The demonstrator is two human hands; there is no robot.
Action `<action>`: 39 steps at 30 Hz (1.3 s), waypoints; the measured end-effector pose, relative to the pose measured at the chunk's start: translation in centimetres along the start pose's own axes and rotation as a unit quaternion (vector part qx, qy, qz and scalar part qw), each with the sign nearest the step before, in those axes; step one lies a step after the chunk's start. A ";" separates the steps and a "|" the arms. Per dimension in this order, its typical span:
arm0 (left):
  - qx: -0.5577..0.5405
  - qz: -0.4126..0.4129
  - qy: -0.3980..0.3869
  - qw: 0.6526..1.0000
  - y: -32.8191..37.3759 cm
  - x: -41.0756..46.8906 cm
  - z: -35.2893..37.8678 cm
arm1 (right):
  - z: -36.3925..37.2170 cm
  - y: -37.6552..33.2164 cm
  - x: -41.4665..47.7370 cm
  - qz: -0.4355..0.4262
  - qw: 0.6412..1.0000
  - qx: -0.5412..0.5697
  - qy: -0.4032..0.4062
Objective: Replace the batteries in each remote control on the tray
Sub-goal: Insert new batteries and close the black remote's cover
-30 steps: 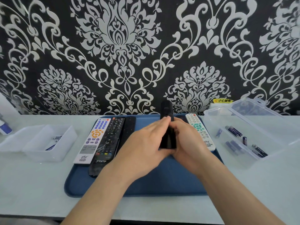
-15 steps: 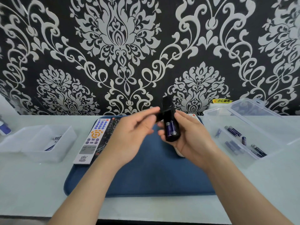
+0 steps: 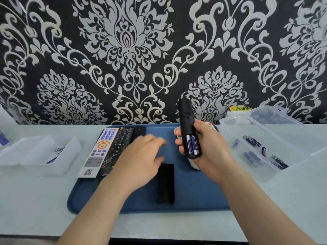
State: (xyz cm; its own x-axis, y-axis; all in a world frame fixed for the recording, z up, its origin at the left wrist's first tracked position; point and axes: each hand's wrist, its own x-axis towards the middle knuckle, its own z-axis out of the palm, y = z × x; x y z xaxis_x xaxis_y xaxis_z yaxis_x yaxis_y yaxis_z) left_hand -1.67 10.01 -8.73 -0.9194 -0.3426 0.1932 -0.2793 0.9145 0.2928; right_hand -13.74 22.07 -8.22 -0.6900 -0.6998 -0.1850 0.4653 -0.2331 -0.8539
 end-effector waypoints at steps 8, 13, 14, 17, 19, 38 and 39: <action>-0.135 0.095 0.147 0.975 3.2 -0.2 0.1 | 0.4 0.6 -0.2 -0.005 0.999 -0.037 -0.003; -0.103 0.101 0.148 0.978 3.4 -0.3 -0.2 | 0.9 0.6 -0.6 -0.032 0.998 -0.058 0.000; -0.085 0.109 0.147 0.979 3.5 -0.3 -0.2 | 1.0 0.6 -0.7 -0.034 0.998 -0.060 0.003; -0.049 0.113 0.136 0.983 3.8 -0.3 -0.1 | 1.1 0.6 -0.8 -0.033 0.997 -0.061 0.013; -0.044 0.109 0.135 0.984 3.9 -0.3 -0.1 | 1.1 0.6 -0.9 -0.038 0.997 -0.071 0.012; -0.295 -0.006 0.127 0.947 4.6 0.1 -1.0 | 2.0 1.9 -1.3 -0.123 0.967 -0.222 0.013; -0.303 0.001 0.132 0.944 4.6 0.1 -0.9 | 2.1 1.9 -1.2 -0.103 0.975 -0.195 0.010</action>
State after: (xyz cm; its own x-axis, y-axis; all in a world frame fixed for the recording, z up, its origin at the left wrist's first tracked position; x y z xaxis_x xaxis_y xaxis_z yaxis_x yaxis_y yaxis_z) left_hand -2.75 14.02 -6.51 -0.7964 -0.4562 0.3971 0.0052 0.6514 0.7587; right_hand -10.85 21.08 -8.61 -0.7585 -0.6516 0.0041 0.0714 -0.0894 -0.9934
